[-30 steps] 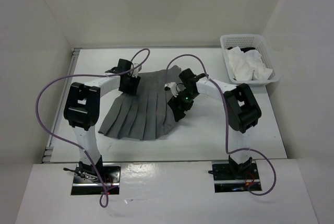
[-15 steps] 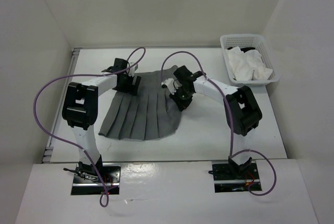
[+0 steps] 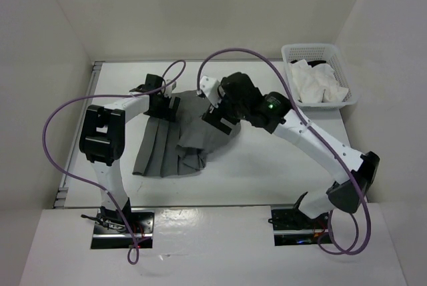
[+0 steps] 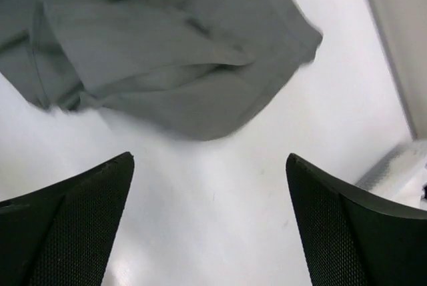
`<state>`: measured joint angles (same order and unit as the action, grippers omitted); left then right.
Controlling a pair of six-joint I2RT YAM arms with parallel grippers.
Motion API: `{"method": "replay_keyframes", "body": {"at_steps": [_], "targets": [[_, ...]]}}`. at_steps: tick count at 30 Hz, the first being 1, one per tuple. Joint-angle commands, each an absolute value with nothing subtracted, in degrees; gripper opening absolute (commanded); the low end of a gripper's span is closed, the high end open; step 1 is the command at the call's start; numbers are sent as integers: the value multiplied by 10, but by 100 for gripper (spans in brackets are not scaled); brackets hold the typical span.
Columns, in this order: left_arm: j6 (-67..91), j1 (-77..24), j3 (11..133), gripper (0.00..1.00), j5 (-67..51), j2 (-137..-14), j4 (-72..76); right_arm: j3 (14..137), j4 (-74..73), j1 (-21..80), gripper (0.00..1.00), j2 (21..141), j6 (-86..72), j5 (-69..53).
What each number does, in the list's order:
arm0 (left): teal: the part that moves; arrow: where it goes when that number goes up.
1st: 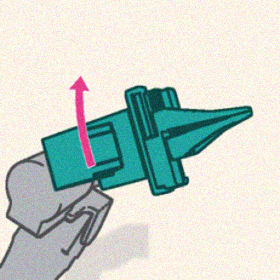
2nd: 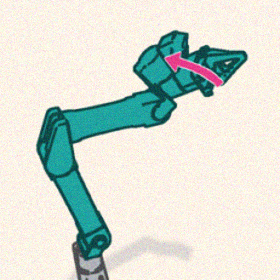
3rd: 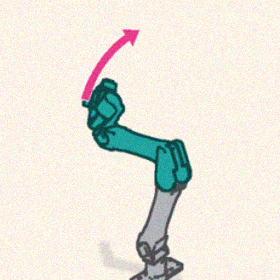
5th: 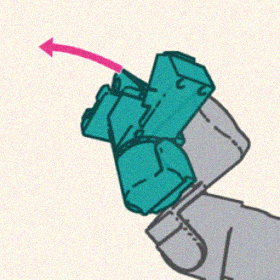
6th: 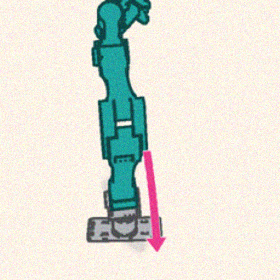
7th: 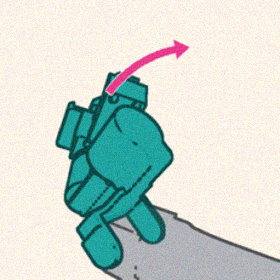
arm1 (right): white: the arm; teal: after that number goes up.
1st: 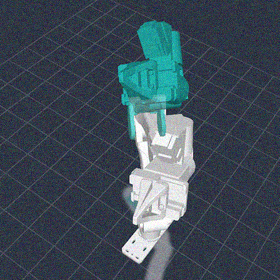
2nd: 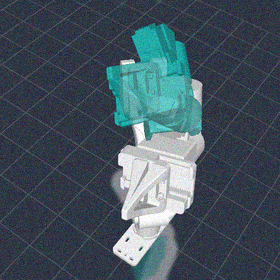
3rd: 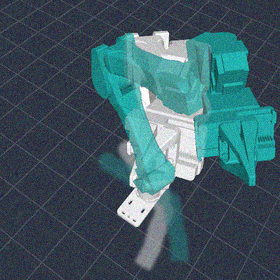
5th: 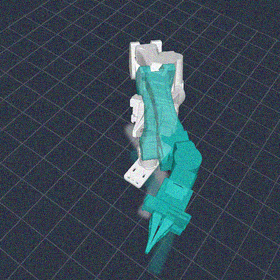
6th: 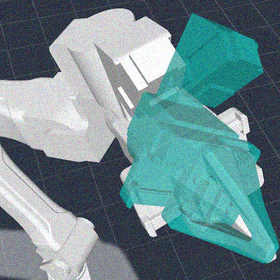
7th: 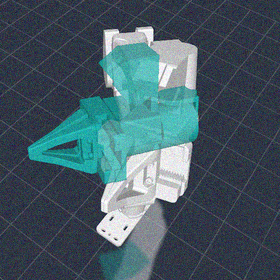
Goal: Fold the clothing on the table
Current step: Flatten the skirt out
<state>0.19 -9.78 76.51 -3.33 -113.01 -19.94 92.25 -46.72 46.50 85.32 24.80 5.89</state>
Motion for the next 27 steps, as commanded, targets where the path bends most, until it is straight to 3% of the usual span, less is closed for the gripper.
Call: {"method": "replay_keyframes", "body": {"at_steps": [1,8,16,27], "targets": [[5,-94,773,96,-54,-1138,-229,827,-446,459,99,854,243,143],[5,-94,778,96,-60,-1143,-234,763,-432,374,99,907,236,83],[0,-94,778,97,-60,-1143,-239,730,-427,343,99,975,219,31],[0,-94,783,97,-70,-1149,-244,741,-447,303,99,1064,225,-169]]}}
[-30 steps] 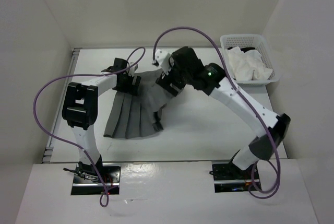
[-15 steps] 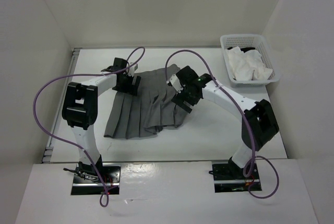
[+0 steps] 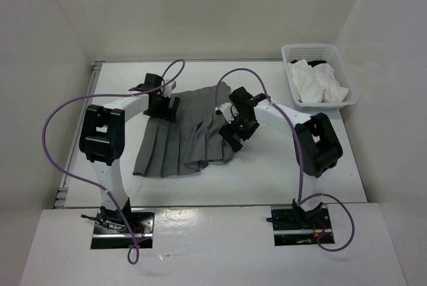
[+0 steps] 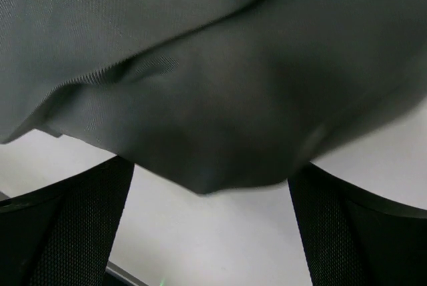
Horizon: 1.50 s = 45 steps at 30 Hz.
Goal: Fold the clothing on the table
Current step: Flatten the skirt out
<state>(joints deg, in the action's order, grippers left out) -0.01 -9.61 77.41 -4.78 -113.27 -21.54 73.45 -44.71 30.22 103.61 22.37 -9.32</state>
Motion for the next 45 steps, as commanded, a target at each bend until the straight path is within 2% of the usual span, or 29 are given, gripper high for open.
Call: {"method": "replay_keyframes", "body": {"at_steps": [1,6,9,10,11,13,14,15,16,17,23,27,30,31,32,33,34,35,39,45], "targets": [[0,-94,783,97,-70,-1149,-244,746,-447,303,99,1072,225,-178],[0,-94,783,97,-70,-1149,-244,764,-447,303,94,1106,225,-221],[0,-94,783,97,-70,-1149,-244,764,-437,303,82,1111,225,-221],[0,-94,783,97,-70,-1154,-244,764,-431,303,75,1111,225,-221],[0,-94,783,97,-70,-1154,-244,769,-431,303,58,1111,225,-214],[0,-94,783,97,-70,-1154,-244,769,-417,303,38,1111,219,-200],[0,-94,783,97,-70,-1154,-244,769,-417,303,19,1111,214,-185],[0,-94,783,97,-70,-1154,-244,763,-408,303,9,1111,214,-176],[0,-94,783,97,-70,-1154,-244,763,-403,303,0,1104,206,-163],[0,-94,783,97,-70,-1154,-244,763,-397,303,0,1104,206,-135],[0,-94,783,97,-70,-1149,-244,781,-440,303,0,1007,205,31],[0,-94,783,97,-70,-1149,-244,879,-537,308,0,930,225,131],[0,-94,783,97,-70,-1143,-244,949,-617,352,0,891,232,198],[0,-94,783,97,-70,-1143,-244,949,-634,370,8,886,232,221],[0,-94,783,97,-70,-1143,-244,949,-648,406,33,880,226,247],[0,-94,783,97,-70,-1143,-244,907,-642,423,42,860,221,277],[0,-94,788,97,-70,-1143,-250,878,-628,436,55,848,221,335],[0,-94,788,97,-70,-1143,-250,828,-615,444,80,838,226,351],[-5,-94,788,97,-70,-1143,-250,775,-595,444,93,824,219,352],[-5,-94,800,97,-56,-1143,-261,787,-568,444,97,831,219,321]]}}
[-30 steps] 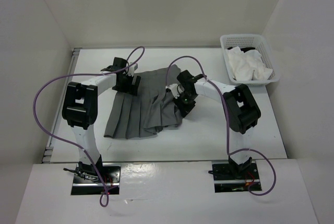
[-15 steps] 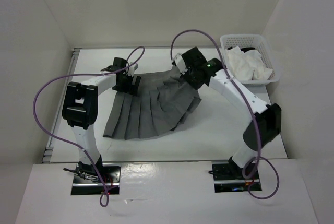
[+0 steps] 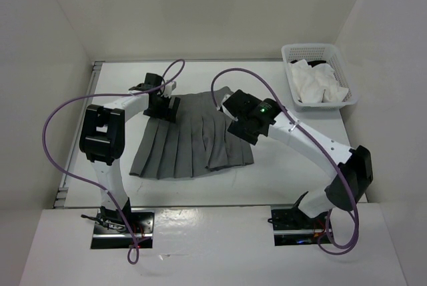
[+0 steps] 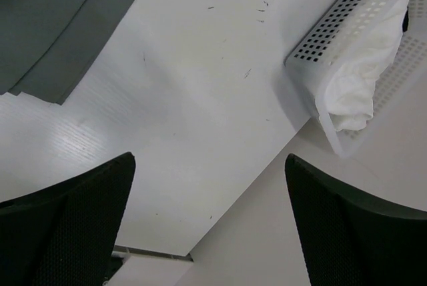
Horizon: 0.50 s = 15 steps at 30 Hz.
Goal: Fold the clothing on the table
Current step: Flatten the skirt out
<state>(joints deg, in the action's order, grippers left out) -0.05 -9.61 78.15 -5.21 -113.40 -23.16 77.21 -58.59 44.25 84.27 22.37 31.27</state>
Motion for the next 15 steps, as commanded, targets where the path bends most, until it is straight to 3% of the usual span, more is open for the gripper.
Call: {"method": "replay_keyframes", "body": {"at_steps": [1,4,15], "targets": [[-5,-94,800,97,-50,-1136,-261,794,-553,444,97,838,219,310],[-5,-94,800,97,-33,-1122,-261,817,-520,425,97,874,213,281],[-22,-99,786,97,25,-1066,-291,873,-497,374,97,1026,181,-25]]}}
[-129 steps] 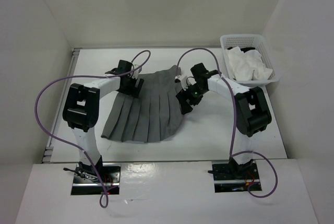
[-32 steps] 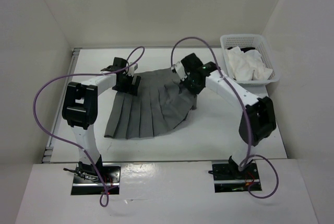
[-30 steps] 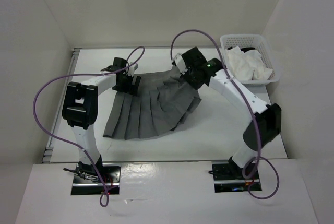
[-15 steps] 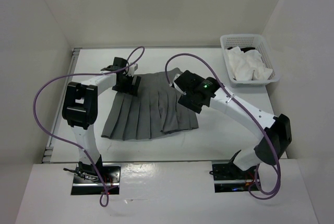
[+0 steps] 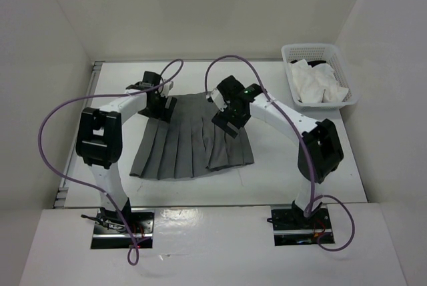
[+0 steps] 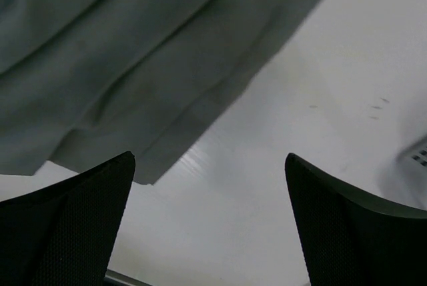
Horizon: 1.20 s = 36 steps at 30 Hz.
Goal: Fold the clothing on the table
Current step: Flatten the skirt out
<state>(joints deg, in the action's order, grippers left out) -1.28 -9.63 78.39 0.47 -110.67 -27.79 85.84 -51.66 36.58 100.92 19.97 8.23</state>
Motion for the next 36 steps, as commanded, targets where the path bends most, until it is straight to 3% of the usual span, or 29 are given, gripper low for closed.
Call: {"method": "replay_keyframes", "body": {"at_steps": [1,8,15,22,30,36], "targets": [[-22,-99,779,98,25,-1061,-298,873,-492,383,97,1036,176,-25],[-16,-116,779,98,12,-1067,-325,862,-498,389,97,1065,176,-94],[-4,-134,773,98,-5,-1108,-330,852,-498,420,97,985,236,-218],[-4,-129,773,98,-25,-1136,-336,852,-532,475,97,1007,293,-329],[-4,-119,779,98,-41,-1136,-336,846,-542,489,97,1090,323,-353],[-4,-113,779,98,-47,-1142,-336,819,-506,477,97,1090,318,-287]]}}
